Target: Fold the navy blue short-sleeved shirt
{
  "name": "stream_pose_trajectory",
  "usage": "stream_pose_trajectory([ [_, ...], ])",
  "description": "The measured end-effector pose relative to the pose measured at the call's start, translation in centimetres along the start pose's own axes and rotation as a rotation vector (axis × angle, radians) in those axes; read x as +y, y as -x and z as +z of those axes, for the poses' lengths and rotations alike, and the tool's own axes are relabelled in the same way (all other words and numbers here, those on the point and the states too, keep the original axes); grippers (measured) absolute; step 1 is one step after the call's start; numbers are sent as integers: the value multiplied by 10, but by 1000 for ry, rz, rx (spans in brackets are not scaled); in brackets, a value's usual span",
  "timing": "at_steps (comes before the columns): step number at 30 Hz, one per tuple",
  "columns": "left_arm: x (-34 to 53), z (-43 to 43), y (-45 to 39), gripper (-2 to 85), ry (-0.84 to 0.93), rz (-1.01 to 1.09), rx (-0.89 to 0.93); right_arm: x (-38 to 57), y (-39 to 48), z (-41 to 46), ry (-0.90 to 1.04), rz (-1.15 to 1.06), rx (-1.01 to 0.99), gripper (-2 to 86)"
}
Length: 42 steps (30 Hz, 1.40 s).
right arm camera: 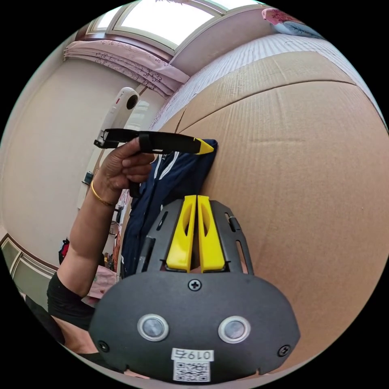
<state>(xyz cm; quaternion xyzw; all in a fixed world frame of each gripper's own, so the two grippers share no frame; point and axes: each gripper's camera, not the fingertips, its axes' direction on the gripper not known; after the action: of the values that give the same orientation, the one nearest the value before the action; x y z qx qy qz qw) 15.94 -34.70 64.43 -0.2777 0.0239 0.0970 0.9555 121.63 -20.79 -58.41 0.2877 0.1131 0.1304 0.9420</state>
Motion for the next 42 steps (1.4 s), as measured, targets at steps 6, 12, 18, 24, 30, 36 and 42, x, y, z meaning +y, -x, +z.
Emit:
stream_pose_trajectory([
  [6,13,-2,4,19,-28,-15,54,-2,-13,-11,-16,-15,-89,56],
  [12,26,-4,4,15,-58,-7,88,-4,-29,-21,82,-59,-143,60],
  [18,36,5,-6,11,-31,7,33,-8,-20,-17,118,-127,-83,30],
  [24,51,12,-6,9,-36,-15,25,-7,-30,-24,133,-109,-97,8],
  [30,73,5,-9,8,-87,-9,42,-4,-33,-36,108,-117,-144,48],
  [36,124,-18,-18,8,-173,63,43,7,-37,-73,24,-170,-171,9],
  [42,204,9,-45,9,-169,194,40,15,-19,-69,163,-262,-157,76],
])
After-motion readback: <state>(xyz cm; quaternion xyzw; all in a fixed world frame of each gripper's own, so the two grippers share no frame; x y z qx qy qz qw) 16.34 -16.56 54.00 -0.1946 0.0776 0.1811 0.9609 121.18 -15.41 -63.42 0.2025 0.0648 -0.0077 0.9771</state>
